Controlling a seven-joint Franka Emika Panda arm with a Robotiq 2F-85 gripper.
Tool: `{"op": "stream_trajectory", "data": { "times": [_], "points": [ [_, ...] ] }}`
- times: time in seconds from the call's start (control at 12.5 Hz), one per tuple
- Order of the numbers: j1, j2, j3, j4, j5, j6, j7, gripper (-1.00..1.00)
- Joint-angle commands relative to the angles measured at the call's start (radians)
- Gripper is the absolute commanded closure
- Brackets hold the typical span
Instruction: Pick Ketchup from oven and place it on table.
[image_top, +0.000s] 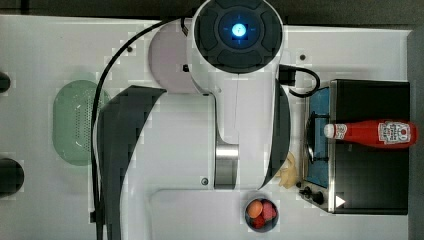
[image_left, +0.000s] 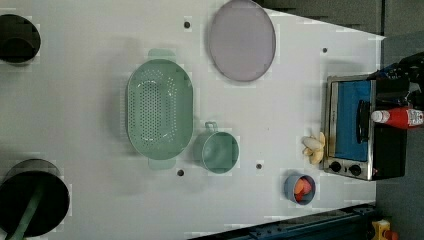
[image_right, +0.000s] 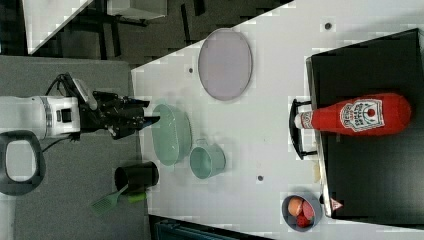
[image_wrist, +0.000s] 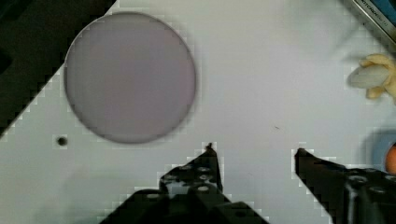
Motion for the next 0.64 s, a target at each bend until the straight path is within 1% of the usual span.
{"op": "stream_trajectory", "data": {
  "times": [0.08,0.24,0.48,0.64],
  "points": [
    [-0.027,-0.431,-0.035,-0.242,-0.006,-0.178,-0.05,-0.58],
    [-0.028,-0.431,-0.037,-0.242,-0.006,-0.176,-0.05,-0.99],
    [-0.038,-0.422,-0.067,-0.242,-0.008,-0.121,-0.05,-1.0],
    [-0.052,-0.403,-0.114,-0.241,-0.008,-0.061,-0.05,-1.0]
  ]
}}
